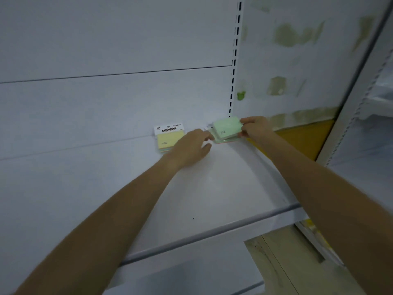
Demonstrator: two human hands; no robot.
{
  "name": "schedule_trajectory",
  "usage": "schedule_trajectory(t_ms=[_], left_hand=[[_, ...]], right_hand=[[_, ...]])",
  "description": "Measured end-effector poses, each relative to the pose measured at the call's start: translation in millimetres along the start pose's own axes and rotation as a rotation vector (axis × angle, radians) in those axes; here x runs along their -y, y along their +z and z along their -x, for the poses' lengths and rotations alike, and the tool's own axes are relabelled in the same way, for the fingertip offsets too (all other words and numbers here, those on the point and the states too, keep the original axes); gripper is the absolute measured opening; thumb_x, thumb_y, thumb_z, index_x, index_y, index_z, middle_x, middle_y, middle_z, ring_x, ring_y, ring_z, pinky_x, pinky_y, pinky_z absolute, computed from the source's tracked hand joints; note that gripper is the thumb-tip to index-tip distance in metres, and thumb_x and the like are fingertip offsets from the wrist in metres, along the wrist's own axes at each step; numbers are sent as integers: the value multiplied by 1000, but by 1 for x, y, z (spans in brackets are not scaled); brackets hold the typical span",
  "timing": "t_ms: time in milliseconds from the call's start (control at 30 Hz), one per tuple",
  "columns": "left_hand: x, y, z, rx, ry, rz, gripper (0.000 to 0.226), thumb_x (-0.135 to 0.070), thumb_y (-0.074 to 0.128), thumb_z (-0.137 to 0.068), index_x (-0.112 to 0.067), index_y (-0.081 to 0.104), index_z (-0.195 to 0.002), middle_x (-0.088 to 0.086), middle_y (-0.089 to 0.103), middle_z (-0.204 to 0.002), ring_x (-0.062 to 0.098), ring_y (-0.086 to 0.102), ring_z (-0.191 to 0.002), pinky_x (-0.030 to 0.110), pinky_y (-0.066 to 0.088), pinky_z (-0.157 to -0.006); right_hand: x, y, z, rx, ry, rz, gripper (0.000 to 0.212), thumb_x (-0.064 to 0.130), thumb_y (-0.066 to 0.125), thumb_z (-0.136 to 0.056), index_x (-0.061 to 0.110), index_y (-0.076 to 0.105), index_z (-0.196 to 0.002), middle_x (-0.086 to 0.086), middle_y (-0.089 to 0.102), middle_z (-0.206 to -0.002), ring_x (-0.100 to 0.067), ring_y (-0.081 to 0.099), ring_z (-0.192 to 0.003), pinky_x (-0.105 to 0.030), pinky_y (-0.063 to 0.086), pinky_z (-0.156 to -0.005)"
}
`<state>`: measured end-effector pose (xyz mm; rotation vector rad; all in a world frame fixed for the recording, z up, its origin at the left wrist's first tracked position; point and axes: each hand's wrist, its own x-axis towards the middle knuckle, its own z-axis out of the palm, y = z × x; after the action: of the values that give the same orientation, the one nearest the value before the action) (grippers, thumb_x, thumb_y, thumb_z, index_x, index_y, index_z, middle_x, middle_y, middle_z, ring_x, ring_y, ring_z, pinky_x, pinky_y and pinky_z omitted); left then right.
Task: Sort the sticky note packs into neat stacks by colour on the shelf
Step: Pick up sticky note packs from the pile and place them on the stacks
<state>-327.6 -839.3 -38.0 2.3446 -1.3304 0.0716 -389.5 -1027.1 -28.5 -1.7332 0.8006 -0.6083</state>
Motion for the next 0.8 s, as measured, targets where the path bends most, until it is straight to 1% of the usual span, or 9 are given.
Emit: schedule_trajectory(t_ms=[33,100,133,167,267,333,467,633,800], left_hand=[[-3,4,4,41,18,-47,34,-24,46,-93,-14,54,-125,10,56,-125,25,51,-118,32,40,-98],[-7,9,12,126,50,-120,39,-34,45,-93,-18,52,-128,6,52,-133,23,45,-126,33,38,-104],[-9,10,16,159,58,-135,43,-39,44,-93,-20,50,-130,4,49,-137,21,42,-130,33,36,-107],[-10,10,19,188,54,-134,47,-44,43,-92,-21,46,-134,2,44,-141,20,38,-133,33,33,-110],[-9,7,27,287,20,-111,61,-53,38,-91,-23,29,-144,-4,25,-154,14,20,-143,34,21,-118],[-8,9,31,329,6,-100,66,-55,37,-91,-24,20,-147,-5,16,-157,12,11,-145,34,15,-120],[-8,10,35,322,-11,-63,67,-54,38,-91,-23,18,-147,-4,14,-158,12,9,-146,32,12,-121],[-10,4,38,314,5,-62,63,-51,35,-93,-22,21,-147,-4,14,-158,12,10,-146,31,11,-119],[5,-19,65,231,61,-87,56,-46,34,-95,-25,24,-145,-7,18,-157,9,14,-145,24,11,-116]], right_hand=[[-3,4,-2,-14,-12,49,34,-12,44,-84,-12,56,-116,-22,57,-102,-22,62,-55,-19,56,-51],[-8,10,-1,-48,-68,191,32,-7,45,-83,-16,56,-112,-35,61,-107,-38,66,-81,-37,58,-75],[-9,11,1,-58,-101,262,32,-5,45,-83,-17,56,-110,-36,60,-113,-38,64,-91,-40,54,-82],[-10,13,3,-58,-137,326,32,-2,45,-83,-16,57,-110,-33,59,-118,-35,62,-98,-37,51,-84],[-14,17,10,-20,-213,455,36,9,43,-90,0,55,-122,-18,55,-133,-32,50,-122,-37,37,-106],[-17,19,11,-17,-262,499,34,16,43,-90,8,58,-120,-16,57,-129,-32,50,-120,-38,40,-103],[-18,22,15,7,-316,630,33,22,41,-91,10,62,-113,-19,58,-119,-35,53,-108,-38,44,-94],[-6,18,23,-50,-458,779,38,22,39,-94,10,51,-128,-20,49,-131,-35,42,-121,-39,31,-104],[22,47,38,76,-673,890,40,28,43,-94,17,48,-133,-12,45,-142,-31,37,-130,-40,30,-107]])
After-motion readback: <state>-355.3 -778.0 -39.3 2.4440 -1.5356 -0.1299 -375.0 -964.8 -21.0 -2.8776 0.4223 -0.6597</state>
